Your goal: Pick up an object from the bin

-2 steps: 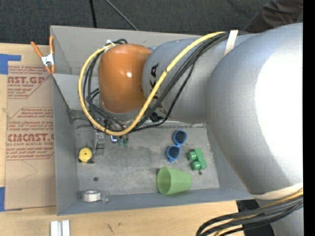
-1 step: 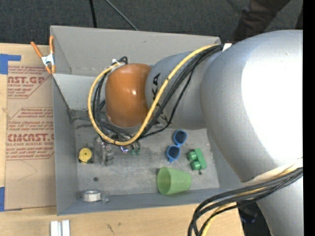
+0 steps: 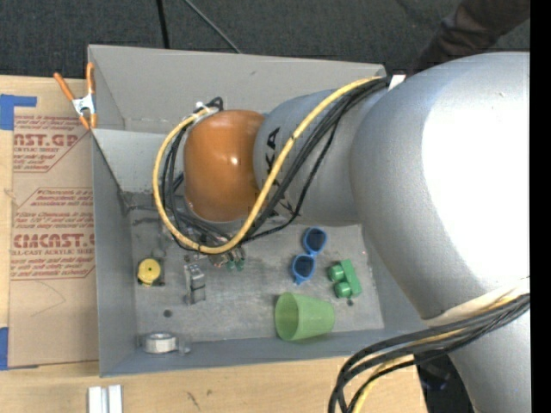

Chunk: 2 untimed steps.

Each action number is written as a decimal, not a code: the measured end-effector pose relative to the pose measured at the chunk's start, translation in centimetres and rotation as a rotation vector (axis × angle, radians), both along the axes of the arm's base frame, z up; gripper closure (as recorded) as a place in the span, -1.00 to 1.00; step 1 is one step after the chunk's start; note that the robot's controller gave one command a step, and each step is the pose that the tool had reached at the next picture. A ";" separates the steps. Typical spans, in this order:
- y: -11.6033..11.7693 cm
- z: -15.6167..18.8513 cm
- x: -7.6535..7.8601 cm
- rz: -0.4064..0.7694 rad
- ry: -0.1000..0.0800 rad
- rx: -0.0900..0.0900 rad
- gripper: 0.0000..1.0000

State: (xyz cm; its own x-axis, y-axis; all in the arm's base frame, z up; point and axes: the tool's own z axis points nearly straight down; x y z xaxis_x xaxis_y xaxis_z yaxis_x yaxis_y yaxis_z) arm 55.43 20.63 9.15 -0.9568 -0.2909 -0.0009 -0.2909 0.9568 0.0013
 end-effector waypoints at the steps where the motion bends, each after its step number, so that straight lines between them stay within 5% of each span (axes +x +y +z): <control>1: 4.0 -2.3 -0.3 0.112 -0.001 0.001 -1.00; 2: 3.9 -2.1 -0.2 0.109 -0.001 0.002 1.00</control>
Offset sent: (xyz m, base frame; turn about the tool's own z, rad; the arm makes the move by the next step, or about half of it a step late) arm -0.0022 0.0382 -0.0215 -0.1097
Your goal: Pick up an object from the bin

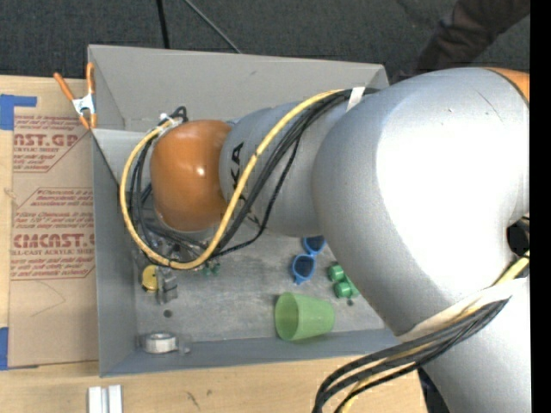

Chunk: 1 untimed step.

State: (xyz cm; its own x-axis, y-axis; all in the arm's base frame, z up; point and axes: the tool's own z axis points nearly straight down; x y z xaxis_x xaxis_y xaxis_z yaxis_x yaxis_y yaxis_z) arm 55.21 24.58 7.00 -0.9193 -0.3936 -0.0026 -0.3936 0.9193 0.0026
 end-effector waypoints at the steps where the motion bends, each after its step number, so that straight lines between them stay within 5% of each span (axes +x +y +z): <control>1: -2.5 13.8 -2.4 0.129 -0.007 -0.001 1.00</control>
Offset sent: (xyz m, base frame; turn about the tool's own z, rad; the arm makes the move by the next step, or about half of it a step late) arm -0.0247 -0.0251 0.1336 -0.1288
